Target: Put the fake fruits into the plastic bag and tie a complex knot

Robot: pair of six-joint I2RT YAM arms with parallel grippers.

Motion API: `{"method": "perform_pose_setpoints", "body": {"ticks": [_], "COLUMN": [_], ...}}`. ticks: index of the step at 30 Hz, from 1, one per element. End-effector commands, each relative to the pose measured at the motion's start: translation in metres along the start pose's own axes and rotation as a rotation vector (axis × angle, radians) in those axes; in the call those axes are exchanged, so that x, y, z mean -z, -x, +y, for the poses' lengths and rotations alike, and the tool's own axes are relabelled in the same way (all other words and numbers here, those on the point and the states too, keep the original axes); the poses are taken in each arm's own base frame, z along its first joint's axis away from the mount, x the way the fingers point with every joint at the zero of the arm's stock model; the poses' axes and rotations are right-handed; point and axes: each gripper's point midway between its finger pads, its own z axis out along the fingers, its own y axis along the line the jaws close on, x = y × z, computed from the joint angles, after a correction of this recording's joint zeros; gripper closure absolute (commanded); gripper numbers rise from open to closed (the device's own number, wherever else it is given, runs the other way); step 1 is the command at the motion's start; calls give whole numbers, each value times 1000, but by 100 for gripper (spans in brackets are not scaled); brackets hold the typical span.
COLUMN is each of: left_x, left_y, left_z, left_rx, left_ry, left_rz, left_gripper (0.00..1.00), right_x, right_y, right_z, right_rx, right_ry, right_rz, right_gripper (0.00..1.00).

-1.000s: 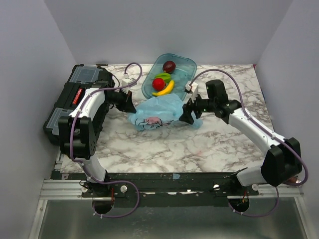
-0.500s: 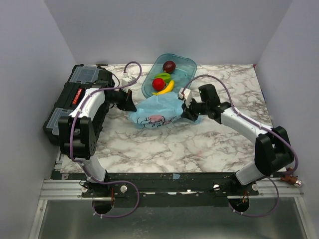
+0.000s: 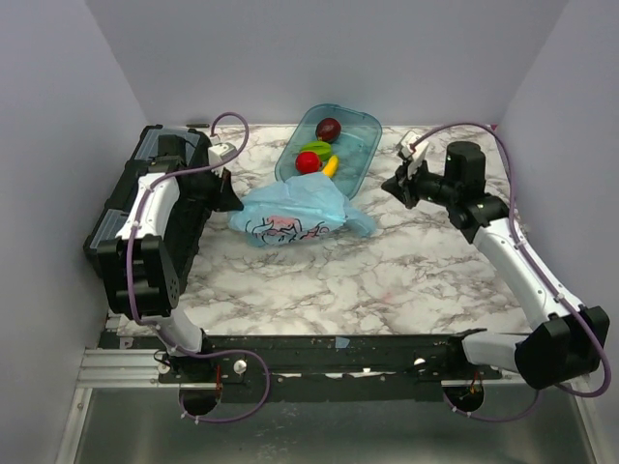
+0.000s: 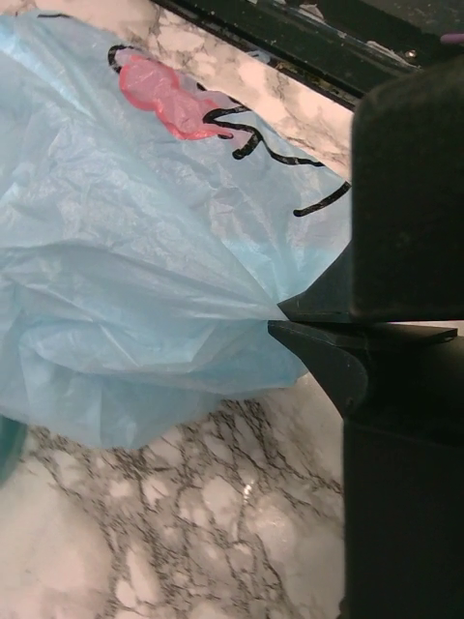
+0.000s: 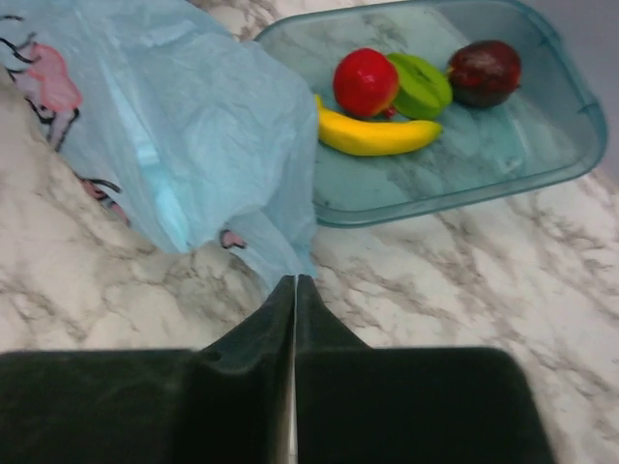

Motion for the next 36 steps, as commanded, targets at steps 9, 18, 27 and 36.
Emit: {"method": "perform_pose_setpoints", "body": {"ticks": [9, 18, 27, 36], "left_x": [-3, -8, 26, 59], "left_y": [16, 33, 64, 132], "left_z": [-14, -5, -27, -119], "left_rx": [-102, -65, -176, -539], "left_ry": [-67, -68, -5, 106], "left_rz": [-25, -64, -104, -240], "left_gripper": [100, 100, 42, 2], "right_x": [-44, -95, -105, -64], "right_y": [-95, -140, -153, -73], "right_z": [24, 27, 33, 59], "right_rx": [-203, -174, -200, -126], "right_ry": [188, 251, 295, 272], "right_rz": [289, 242, 267, 119], "right_gripper": [30, 0, 85, 99]}}
